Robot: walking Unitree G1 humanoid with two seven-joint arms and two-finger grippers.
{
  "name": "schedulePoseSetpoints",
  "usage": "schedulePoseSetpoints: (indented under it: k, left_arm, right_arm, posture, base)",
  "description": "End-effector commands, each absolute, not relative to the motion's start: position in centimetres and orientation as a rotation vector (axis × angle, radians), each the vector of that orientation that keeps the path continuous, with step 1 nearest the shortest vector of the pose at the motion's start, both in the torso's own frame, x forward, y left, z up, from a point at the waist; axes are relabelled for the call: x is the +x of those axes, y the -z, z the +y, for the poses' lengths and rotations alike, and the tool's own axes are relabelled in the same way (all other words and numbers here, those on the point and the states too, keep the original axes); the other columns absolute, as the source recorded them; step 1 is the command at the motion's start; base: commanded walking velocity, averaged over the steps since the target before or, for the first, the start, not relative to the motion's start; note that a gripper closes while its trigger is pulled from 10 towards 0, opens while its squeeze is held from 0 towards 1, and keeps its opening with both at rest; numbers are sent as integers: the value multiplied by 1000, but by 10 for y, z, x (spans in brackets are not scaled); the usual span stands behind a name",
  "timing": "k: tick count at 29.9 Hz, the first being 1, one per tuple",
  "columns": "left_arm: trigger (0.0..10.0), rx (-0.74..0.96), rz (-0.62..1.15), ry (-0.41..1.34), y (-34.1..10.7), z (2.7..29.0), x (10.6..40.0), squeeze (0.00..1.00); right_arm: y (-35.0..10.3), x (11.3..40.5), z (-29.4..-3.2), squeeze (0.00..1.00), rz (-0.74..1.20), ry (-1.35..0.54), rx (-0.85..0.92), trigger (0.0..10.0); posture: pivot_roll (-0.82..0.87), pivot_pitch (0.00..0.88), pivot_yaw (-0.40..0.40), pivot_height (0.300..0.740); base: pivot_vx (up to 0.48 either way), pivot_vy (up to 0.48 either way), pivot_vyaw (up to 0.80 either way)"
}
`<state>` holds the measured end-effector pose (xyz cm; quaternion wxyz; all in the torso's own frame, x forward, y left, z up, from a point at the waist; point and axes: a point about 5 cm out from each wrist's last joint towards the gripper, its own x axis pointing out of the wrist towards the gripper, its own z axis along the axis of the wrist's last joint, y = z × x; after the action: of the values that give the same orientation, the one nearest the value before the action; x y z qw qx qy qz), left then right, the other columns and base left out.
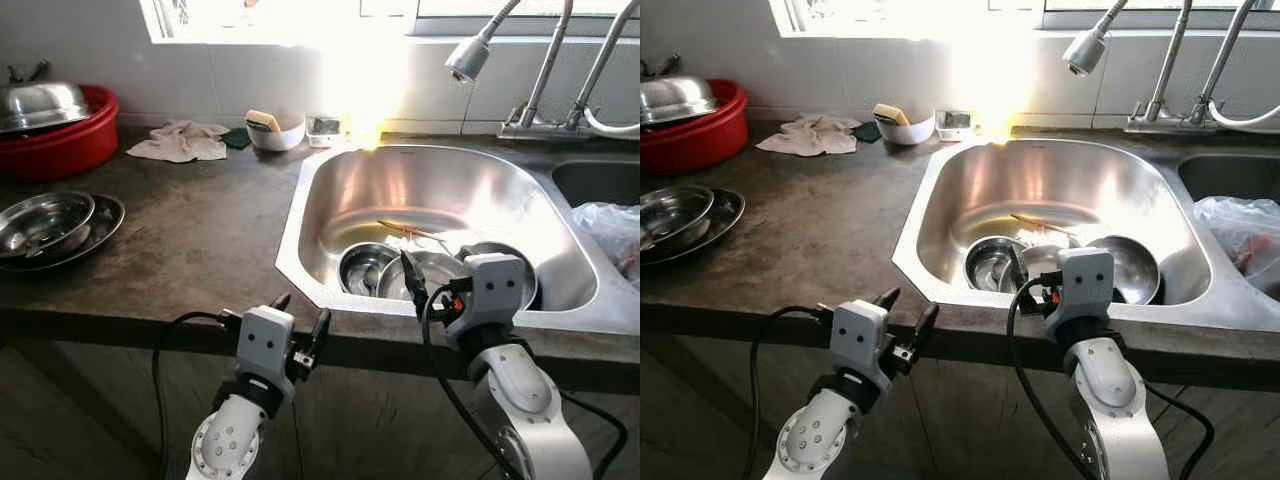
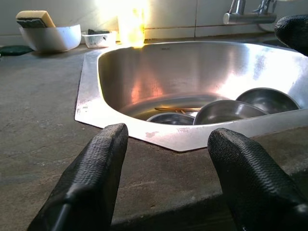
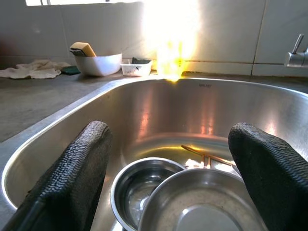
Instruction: Kitchen organization
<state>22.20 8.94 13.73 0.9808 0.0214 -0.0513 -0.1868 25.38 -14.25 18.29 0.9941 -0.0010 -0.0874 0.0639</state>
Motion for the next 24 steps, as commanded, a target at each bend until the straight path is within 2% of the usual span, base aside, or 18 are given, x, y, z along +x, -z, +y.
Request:
schedulePoseSetpoints:
  k: [1, 24]
  left_arm:
    - [10000, 39, -104, 374, -137, 89, 221, 0]
    - [10000, 53, -98, 349, -136, 93, 224, 0]
  right_arm:
    - [-192, 256, -138, 0, -220, -131, -16, 10000]
    - [-199, 266, -133, 0, -228, -128, -17, 10000]
  posture:
    - [41, 31, -20, 740]
    - [44, 57, -18, 740]
  base:
    - [0, 334, 0]
    - [0, 417, 773]
